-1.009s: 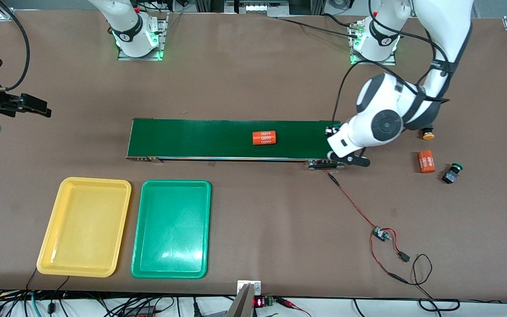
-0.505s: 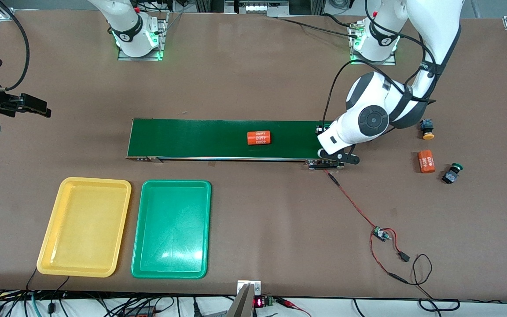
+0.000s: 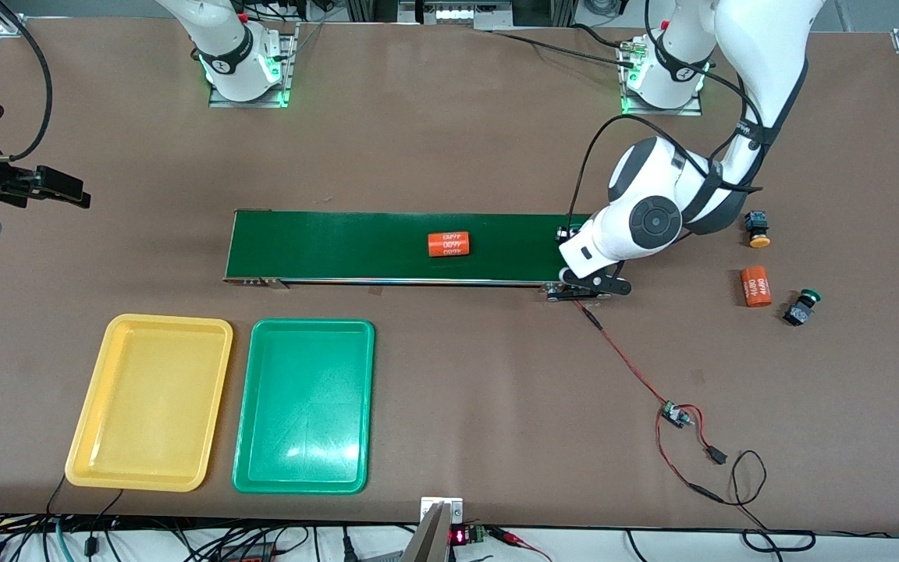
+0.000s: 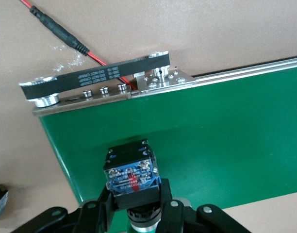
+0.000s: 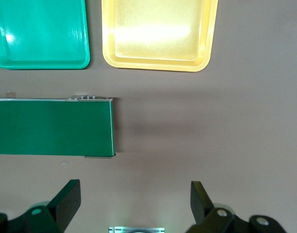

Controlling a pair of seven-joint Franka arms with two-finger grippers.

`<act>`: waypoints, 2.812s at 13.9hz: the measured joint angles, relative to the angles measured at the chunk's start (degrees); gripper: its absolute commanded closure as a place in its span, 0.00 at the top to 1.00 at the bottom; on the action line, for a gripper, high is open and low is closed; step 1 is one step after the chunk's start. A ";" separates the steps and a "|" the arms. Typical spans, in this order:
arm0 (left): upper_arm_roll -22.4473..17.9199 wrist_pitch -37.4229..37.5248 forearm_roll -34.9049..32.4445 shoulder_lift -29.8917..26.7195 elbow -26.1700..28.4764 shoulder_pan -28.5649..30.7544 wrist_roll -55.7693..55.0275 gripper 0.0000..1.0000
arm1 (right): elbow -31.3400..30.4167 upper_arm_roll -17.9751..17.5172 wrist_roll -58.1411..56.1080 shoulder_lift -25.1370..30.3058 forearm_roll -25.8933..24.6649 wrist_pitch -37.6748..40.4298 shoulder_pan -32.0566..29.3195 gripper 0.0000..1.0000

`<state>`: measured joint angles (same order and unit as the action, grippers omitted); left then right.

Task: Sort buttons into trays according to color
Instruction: 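Carry the green button with the left gripper onto the belt, then return the left gripper and grasp the orange-capped push button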

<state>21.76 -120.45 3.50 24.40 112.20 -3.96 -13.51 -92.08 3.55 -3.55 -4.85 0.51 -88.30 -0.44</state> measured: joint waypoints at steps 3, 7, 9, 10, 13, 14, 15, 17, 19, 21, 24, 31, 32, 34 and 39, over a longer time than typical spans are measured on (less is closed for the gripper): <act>0.00 -0.34 0.00 1.02 0.00 0.00 0.03 1.00 | 0.00 0.00 0.00 0.00 0.00 0.00 0.00 1.00; -0.01 -0.48 0.00 0.78 -0.50 0.23 0.67 1.00 | 0.00 0.00 0.00 0.00 0.00 0.00 0.00 1.00; -0.08 -0.48 0.00 0.20 -1.16 1.33 1.85 1.00 | 0.00 0.00 0.00 0.00 0.00 0.00 0.00 1.00; -0.12 -0.48 0.00 -0.23 -1.33 2.48 3.46 1.00 | 0.00 0.00 0.00 -0.01 0.00 0.00 0.00 1.00; -0.84 0.00 -0.09 -1.29 -1.37 6.43 10.86 1.00 | 0.00 0.00 0.00 -0.01 0.00 0.00 0.00 1.00; -1.21 0.50 -0.51 -1.41 -1.34 7.42 12.38 1.00 | 0.00 0.00 0.00 -0.01 0.00 0.00 0.00 1.00; -1.65 0.84 -1.60 -1.42 -1.29 8.27 13.21 1.00 | 0.00 0.00 0.00 -0.01 0.00 0.00 0.00 1.00; -2.18 1.30 -3.03 -1.42 -0.90 10.00 15.48 1.00 | 0.00 0.00 0.00 -0.01 0.00 0.00 0.00 1.00; -2.33 1.47 -3.35 -1.45 0.36 11.83 17.98 1.00 | 0.00 0.00 0.00 -0.01 0.00 0.00 0.00 1.00; -2.30 0.88 -3.42 -1.91 2.58 14.45 20.64 1.00 | 0.00 0.00 0.00 -0.01 0.00 0.00 0.01 1.00; -2.26 -5.43 -3.42 -4.41 9.18 16.92 23.35 1.00 | 0.00 0.00 0.00 -0.02 0.00 0.02 0.01 1.00; -0.62 -15.47 -3.42 -8.83 21.34 17.40 23.88 1.00 | 0.00 -0.01 0.00 -0.02 0.00 0.06 0.02 1.00; -0.52 -15.99 -3.42 -9.34 22.67 17.40 23.88 1.00 | 0.00 -0.01 0.00 -0.03 0.00 0.07 0.03 1.00; -0.35 -17.09 -3.42 -9.94 24.53 17.40 24.26 1.00 | 0.00 -0.02 0.00 -0.03 0.00 0.09 0.04 1.00; -0.20 -18.35 -3.43 -9.97 25.48 17.40 29.58 1.00 | 0.00 -0.02 0.00 -0.03 0.00 0.11 0.04 1.00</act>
<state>21.56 -138.80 0.07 14.43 137.68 13.43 16.07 -92.08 3.54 -3.56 -4.88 0.51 -88.19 -0.39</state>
